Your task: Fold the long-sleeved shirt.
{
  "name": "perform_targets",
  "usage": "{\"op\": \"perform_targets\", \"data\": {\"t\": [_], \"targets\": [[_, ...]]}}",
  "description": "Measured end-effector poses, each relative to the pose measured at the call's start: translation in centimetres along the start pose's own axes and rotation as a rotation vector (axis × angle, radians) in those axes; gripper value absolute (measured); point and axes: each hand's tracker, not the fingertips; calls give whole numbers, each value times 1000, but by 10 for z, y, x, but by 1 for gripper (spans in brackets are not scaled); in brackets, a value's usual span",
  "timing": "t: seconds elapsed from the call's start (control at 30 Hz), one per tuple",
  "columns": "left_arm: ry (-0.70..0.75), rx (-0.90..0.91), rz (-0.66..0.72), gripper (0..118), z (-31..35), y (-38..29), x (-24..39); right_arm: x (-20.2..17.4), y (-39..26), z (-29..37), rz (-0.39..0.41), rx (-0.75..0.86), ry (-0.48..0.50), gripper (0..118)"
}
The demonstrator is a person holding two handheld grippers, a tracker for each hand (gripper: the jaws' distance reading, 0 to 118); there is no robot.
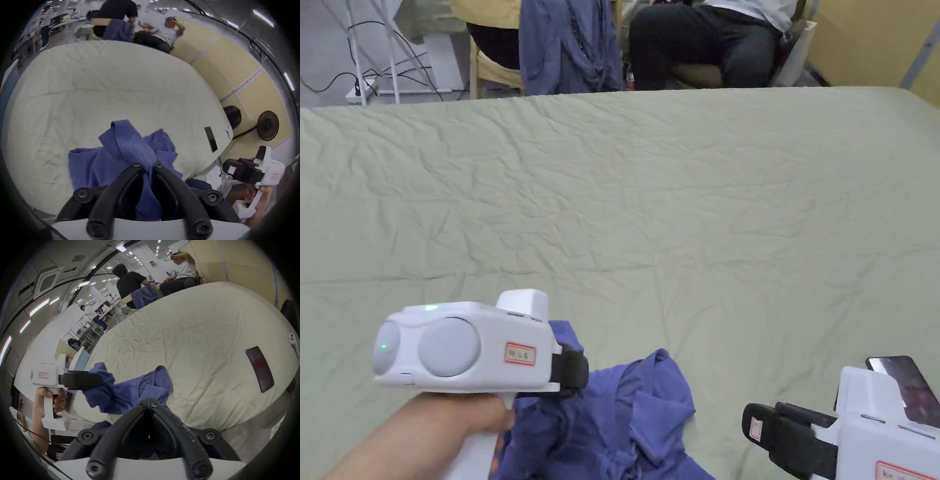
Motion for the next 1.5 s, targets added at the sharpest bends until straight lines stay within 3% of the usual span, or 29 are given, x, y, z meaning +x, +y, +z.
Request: {"op": "perform_targets", "data": {"t": [0.2, 0.37, 0.4, 0.43, 0.5, 0.53, 0.6, 0.7, 0.73, 0.77, 0.8, 0.87, 1.03, 1.37, 1.5], "targets": [[35, -113, 9, 7, -89, -2, 31, 27, -10, 9, -57, -11, -17, 2], [80, -174, -12, 8, -127, -8, 37, 38, -10, 14, -80, -7, -23, 2], [73, -174, -3, 18, -130, -8, 35, 39, -10, 14, -85, -5, -21, 2], [26, -155, -2, 42, -130, -11, 33, 40, -10, 13, -92, -5, -19, 2], [-118, -50, -85, 113, -113, -15, 33, 40, -9, 11, -103, -6, -14, 2], [-128, -13, -120, 118, -98, -16, 34, 40, -8, 10, -104, -4, -11, 2], [-92, 77, -174, 115, -62, -17, 35, 40, -6, 11, -99, 1, -5, 2], [-6, 188, -106, 110, -16, -20, 18, 40, 0, 12, -105, 22, 1, 2], [28, 188, -76, 95, -7, -22, 10, 39, 1, 12, -106, 28, 5, 2], [88, 176, -40, 62, 1, -25, 1, 39, 2, 12, -109, 34, 10, 2], [164, 186, -7, 0, 5, -29, -8, 37, 3, 11, -111, 38, 14, 2], [378, 198, 13, 0, 1, -41, -25, 35, 3, 9, -113, 38, 22, 2], [233, 20, 9, 0, -53, -63, -27, 30, -1, 8, -119, 25, 51, 2], [85, -45, -174, 0, -128, -78, 71, 45, -4, 29, -138, 33, -21, 2], [-107, -133, -160, 0, -141, -82, 94, 50, -1, 33, -149, 38, -69, 2]]}}
